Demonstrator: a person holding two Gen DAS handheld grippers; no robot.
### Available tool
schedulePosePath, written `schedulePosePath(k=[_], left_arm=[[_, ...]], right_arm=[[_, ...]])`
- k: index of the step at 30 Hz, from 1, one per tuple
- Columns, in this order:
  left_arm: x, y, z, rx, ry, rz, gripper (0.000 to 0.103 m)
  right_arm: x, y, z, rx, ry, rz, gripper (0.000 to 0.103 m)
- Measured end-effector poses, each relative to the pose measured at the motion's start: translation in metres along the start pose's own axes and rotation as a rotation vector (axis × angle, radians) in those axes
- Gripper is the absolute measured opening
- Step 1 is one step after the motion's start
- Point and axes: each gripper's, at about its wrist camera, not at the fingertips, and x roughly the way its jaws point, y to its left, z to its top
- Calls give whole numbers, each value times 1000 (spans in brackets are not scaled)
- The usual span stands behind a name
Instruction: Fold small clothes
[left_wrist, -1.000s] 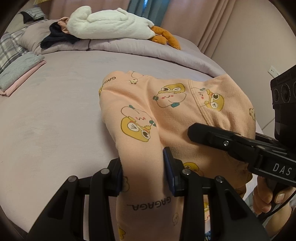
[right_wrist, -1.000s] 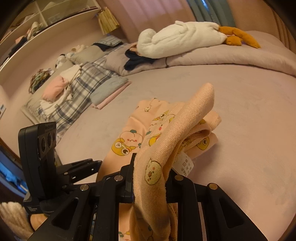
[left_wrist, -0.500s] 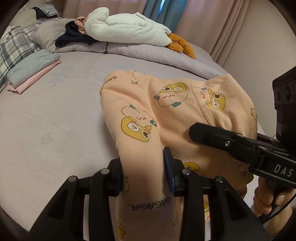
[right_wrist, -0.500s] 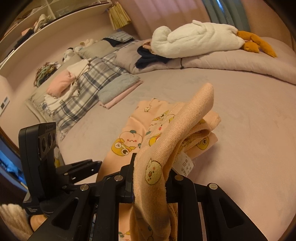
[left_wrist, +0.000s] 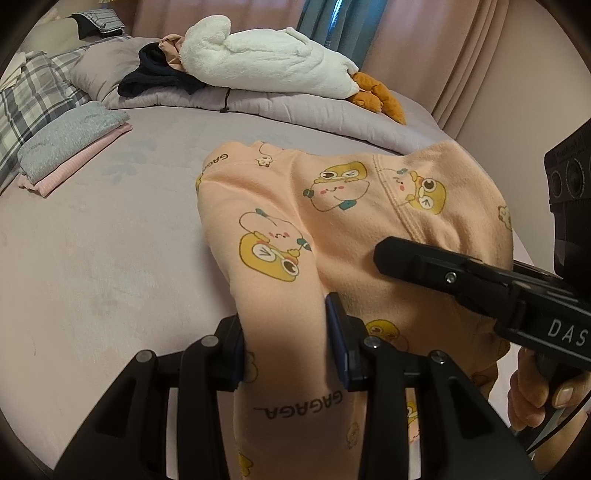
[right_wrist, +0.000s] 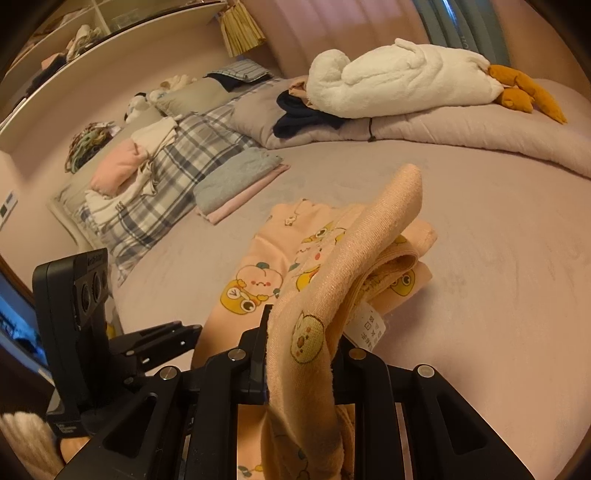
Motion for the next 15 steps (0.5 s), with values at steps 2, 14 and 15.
schedulePosePath(k=[2, 14, 15], left_arm=[[3, 2, 3, -1, 1, 4, 36], [14, 15, 16, -11, -3, 4, 36], [15, 16, 17, -9, -3, 2, 36]], right_arm=[[3, 0, 2, 0, 0, -1, 23], [16, 1, 13, -9, -1, -23, 23], [17, 2, 13, -10, -2, -28, 23]])
